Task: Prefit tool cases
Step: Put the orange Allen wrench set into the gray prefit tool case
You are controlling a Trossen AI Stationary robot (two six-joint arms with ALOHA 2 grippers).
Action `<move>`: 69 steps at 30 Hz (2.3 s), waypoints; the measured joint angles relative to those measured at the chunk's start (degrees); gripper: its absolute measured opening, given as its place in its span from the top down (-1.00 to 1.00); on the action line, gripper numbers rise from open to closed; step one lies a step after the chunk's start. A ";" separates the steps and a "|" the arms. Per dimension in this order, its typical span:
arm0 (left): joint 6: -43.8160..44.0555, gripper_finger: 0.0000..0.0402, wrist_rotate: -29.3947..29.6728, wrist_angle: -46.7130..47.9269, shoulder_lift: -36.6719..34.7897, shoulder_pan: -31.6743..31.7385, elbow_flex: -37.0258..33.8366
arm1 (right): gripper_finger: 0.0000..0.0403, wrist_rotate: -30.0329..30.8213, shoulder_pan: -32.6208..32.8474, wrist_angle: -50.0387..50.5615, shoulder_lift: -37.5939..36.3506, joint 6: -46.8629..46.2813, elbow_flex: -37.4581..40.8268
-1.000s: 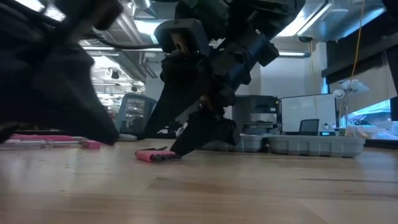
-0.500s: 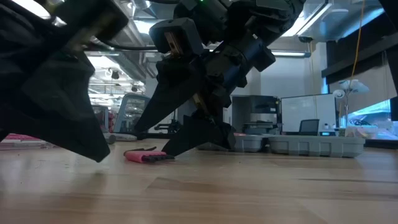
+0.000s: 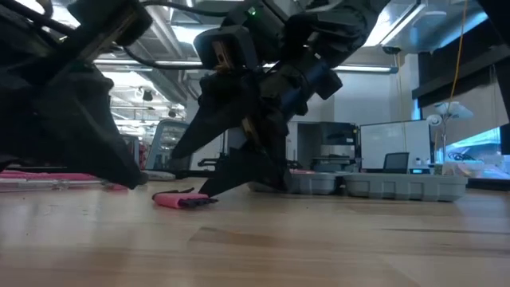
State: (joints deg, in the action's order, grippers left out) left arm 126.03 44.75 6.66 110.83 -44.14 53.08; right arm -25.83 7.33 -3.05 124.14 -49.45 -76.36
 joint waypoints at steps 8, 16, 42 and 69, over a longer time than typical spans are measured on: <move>2.81 1.00 3.12 -9.38 0.75 0.85 0.07 | -0.09 -4.55 -1.03 0.09 0.00 -0.06 0.00; 0.81 1.00 8.41 -12.65 0.34 2.36 -0.04 | -0.09 -11.57 -3.07 -0.19 -0.04 0.34 -0.02; -8.18 1.00 -12.18 12.73 -4.38 6.87 3.37 | 0.93 4.94 4.53 16.27 -7.58 7.53 -0.15; -25.24 1.00 -12.06 2.23 -4.63 11.01 -2.88 | 1.00 39.62 16.10 8.52 -2.54 -26.69 -0.06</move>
State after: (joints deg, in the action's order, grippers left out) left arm 100.79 32.70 8.89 106.20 -33.13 50.19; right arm 13.79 23.44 5.47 121.60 -76.14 -76.42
